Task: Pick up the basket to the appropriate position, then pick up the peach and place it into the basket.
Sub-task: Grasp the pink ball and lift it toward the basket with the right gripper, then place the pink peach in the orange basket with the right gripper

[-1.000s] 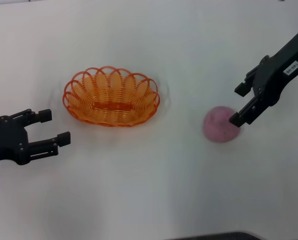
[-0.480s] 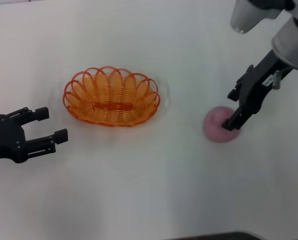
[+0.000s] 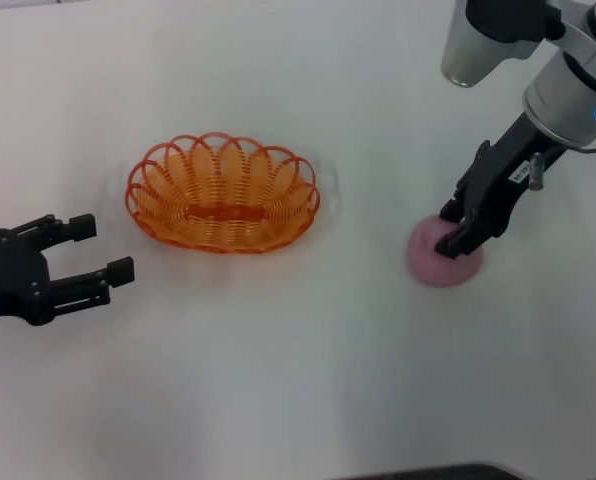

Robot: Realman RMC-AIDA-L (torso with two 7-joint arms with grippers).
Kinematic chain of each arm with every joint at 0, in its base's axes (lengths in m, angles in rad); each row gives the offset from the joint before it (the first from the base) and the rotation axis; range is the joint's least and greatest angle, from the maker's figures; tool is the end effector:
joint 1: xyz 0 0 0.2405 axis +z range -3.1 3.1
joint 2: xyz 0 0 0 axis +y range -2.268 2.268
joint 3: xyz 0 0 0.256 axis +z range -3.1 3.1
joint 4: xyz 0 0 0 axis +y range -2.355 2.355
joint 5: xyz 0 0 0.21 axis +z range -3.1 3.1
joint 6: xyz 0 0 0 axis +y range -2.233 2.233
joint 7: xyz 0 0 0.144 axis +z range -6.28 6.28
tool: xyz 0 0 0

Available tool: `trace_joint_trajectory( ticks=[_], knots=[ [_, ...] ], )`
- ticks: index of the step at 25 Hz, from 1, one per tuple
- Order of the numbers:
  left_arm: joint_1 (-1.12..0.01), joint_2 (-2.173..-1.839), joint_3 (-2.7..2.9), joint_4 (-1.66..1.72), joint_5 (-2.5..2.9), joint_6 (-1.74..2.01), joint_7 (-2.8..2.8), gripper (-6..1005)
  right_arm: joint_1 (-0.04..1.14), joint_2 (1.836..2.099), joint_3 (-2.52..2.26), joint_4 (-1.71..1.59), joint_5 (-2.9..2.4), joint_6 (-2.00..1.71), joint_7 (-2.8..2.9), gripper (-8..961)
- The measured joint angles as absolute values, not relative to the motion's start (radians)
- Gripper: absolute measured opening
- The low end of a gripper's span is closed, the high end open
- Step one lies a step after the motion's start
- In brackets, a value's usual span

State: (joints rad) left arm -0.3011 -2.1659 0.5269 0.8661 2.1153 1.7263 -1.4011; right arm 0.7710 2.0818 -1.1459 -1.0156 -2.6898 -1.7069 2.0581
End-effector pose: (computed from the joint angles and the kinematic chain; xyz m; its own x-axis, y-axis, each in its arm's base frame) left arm -0.3089 0.2562 0.0149 0.7240 0.4423 0.5294 0.5908 -0.7937 -0.1448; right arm 0.2072 0.3568 -0.0028 0.7992 -0.4172 0.4328 -0.3945 -0.9072 -0.1460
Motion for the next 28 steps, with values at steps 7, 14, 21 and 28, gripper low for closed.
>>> trace_joint_trajectory(
  ticks=[7, 14, 21, 28],
  knots=[
    [-0.307, -2.166, 0.529, 0.865, 2.117, 1.726, -1.401, 848, 0.772, 2.083, -1.148, -1.014, -2.691, -1.709, 2.059, 450],
    [-0.31, -2.166, 0.533, 0.865, 2.124, 1.726, -1.4, 848, 0.772, 2.083, -1.152, -1.014, -2.692, -1.709, 2.061, 158],
    [-0.309, -2.165, 0.528, 0.865, 2.125, 1.73, -1.402, 847, 0.772, 2.082, -1.147, -1.024, -2.691, -1.711, 2.055, 49],
    [-0.312, -2.164, 0.532, 0.869, 2.124, 1.734, -1.407, 847, 0.787, 2.071, -0.928, -1.123, -2.536, -1.818, 1.971, 42]
  ],
)
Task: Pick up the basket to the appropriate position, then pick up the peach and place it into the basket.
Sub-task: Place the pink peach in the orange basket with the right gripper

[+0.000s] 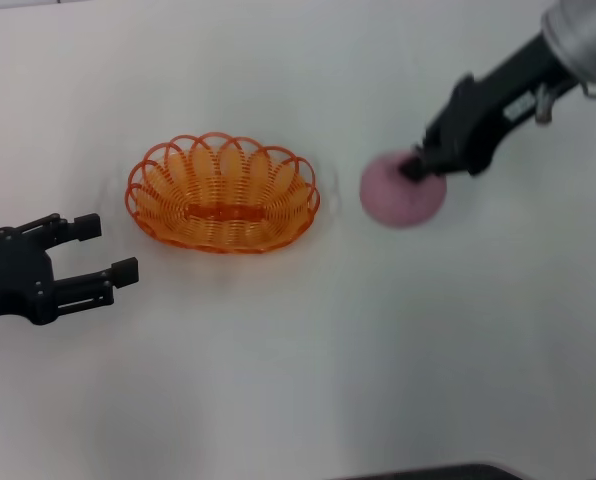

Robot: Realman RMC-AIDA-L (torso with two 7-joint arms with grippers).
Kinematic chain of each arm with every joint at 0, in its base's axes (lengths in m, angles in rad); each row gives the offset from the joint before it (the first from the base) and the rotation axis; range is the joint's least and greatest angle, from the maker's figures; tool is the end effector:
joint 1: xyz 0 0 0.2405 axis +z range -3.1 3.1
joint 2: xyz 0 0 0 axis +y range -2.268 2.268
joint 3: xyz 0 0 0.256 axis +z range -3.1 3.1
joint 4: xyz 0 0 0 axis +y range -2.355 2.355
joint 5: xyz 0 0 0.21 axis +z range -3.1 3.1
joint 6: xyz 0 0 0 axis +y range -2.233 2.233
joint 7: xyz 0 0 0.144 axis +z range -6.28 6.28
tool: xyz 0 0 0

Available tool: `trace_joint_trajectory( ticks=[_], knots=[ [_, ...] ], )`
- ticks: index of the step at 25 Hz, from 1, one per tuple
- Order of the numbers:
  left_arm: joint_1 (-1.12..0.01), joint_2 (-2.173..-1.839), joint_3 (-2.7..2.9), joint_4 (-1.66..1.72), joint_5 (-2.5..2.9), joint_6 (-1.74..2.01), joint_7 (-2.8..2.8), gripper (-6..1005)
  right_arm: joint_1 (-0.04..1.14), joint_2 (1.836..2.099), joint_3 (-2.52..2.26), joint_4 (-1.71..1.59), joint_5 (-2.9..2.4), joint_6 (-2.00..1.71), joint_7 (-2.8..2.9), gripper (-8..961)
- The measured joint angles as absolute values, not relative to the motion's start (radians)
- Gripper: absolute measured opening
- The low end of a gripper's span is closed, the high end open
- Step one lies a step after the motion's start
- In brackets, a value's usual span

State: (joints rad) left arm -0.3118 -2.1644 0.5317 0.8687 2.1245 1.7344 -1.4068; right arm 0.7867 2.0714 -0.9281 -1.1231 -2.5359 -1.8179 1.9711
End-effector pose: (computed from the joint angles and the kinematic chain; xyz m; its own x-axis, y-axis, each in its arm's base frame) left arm -0.3060 0.2582 0.0145 0.7313 0.4416 0.5198 0.5804 -0.8032 -0.1342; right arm 0.1751 0.3652 0.0325 0.9062 -0.3850 0.1747 -0.3718 -0.9225 -0.1039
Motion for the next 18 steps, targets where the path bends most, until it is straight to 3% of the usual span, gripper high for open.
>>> trace_joint_trajectory(
  ticks=[7, 18],
  knots=[
    [-0.322, -2.164, 0.529, 0.873, 2.115, 1.736, -1.408, 847, 0.792, 2.081, -0.883, -1.077, -2.332, -1.718, 1.887, 43],
    [-0.347, -2.163, 0.528, 0.875, 2.096, 1.729, -1.408, 848, 0.753, 2.095, -0.903, -0.486, -1.804, -1.372, 1.286, 73]
  ],
)
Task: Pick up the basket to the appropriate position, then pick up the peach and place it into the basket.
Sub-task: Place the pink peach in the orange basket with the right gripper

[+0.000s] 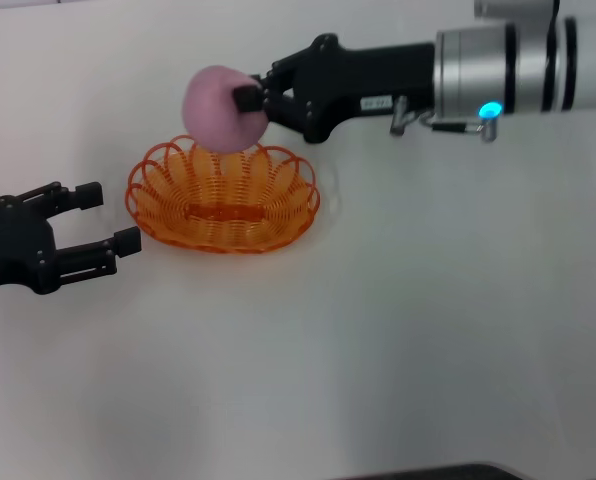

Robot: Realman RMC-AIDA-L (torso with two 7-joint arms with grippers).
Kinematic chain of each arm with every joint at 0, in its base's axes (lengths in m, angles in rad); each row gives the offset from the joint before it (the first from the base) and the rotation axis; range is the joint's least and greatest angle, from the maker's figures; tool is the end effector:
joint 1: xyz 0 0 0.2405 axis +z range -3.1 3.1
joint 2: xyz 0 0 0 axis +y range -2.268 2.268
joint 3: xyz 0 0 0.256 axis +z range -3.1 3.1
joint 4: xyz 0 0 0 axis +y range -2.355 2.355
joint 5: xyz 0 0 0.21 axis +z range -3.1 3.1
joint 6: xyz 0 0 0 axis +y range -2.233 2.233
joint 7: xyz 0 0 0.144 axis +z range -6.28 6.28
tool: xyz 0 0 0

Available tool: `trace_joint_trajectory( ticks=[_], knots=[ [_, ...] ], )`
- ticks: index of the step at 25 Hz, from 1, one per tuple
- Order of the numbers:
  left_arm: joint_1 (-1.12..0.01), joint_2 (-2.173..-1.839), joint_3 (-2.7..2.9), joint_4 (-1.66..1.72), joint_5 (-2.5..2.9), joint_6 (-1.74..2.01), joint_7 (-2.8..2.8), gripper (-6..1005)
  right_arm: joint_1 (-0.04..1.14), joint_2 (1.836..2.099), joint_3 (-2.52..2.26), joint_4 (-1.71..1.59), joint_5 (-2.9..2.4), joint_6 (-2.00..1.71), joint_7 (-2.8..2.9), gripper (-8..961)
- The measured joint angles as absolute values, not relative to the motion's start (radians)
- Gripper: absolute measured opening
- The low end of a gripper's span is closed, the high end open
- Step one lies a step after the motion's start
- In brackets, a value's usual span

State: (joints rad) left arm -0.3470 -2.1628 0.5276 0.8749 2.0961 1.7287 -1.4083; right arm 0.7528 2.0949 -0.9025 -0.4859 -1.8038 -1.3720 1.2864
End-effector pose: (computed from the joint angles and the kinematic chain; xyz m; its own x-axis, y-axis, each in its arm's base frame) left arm -0.2952 0.2723 0.0190 0.7406 0.3984 0.5411 0.5524 -0.8194 -0.1528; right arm 0.1814 0.3753 -0.0498 0.8340 -0.1904 -0.5178 -0.2939 -0.9476 -0.1250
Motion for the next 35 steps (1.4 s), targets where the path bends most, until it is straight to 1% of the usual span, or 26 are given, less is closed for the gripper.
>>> trace_joint_trajectory(
  ticks=[12, 26, 31, 35],
  knots=[
    [-0.353, -2.163, 0.528, 0.871, 2.077, 1.702, -1.403, 847, 0.758, 2.111, -0.895, -0.029, -1.507, -1.254, 0.634, 114],
    [-0.35, -2.163, 0.528, 0.865, 2.071, 1.693, -1.402, 846, 0.75, 2.112, -0.828, 0.059, -1.497, -1.278, 0.416, 161],
    [-0.348, -2.164, 0.528, 0.858, 2.064, 1.693, -1.403, 845, 0.75, 2.112, -0.786, 0.081, -1.497, -1.279, 0.38, 348],
    [-0.347, -2.166, 0.528, 0.851, 2.063, 1.693, -1.403, 845, 0.75, 2.112, -0.749, 0.086, -1.496, -1.283, 0.379, 476]
  ],
)
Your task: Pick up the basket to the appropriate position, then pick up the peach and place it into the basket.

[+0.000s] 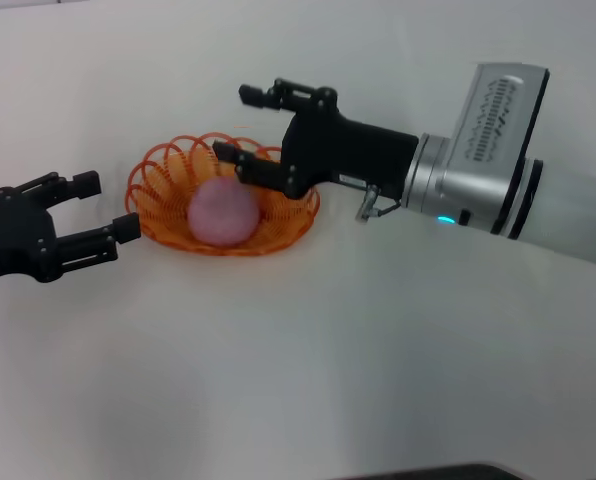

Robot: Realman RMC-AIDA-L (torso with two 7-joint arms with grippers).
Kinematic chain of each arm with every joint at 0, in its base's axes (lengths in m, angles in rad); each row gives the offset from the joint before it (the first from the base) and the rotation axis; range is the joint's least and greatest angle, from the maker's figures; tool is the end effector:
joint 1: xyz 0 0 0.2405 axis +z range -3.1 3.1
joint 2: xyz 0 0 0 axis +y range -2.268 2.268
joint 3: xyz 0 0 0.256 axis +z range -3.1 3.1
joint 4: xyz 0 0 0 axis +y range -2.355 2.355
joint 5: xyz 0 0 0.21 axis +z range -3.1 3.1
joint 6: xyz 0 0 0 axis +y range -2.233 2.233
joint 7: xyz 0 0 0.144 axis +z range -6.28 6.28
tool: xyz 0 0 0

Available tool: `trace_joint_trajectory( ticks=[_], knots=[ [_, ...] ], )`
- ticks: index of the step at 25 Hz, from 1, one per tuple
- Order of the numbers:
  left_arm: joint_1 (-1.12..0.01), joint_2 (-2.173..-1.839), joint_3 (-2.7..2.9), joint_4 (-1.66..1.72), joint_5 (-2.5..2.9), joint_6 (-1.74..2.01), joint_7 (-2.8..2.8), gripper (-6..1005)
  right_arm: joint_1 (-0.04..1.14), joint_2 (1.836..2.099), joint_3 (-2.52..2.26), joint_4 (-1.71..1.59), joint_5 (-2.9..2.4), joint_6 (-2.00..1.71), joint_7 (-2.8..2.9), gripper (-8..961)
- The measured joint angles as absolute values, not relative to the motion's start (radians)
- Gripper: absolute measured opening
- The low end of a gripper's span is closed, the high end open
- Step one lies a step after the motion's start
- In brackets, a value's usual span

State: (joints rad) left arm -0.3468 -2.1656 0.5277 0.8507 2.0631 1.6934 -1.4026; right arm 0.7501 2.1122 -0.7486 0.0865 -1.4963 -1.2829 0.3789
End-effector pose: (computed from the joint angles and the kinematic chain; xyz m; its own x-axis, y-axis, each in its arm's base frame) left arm -0.2958 0.2762 0.0166 0.7210 0.3942 0.5698 0.5720 -0.8028 -0.1683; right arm 0.2158 0.3283 -0.1082 0.8006 0.0785 -0.5940 -0.2367 -0.8693 -0.4338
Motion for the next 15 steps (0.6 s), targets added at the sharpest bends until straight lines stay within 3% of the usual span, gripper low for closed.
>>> trace_joint_trajectory(
  ticks=[10, 15],
  knots=[
    [-0.341, -2.165, 0.504, 0.794, 1.93, 1.65, -1.358, 844, 0.683, 2.102, -0.461, 0.129, -1.495, -1.408, 0.419, 838],
    [-0.341, -2.163, 0.498, 0.747, 1.867, 1.642, -1.309, 844, 0.611, 2.088, -0.452, -0.026, -1.533, -1.53, 0.771, 942]
  ],
)
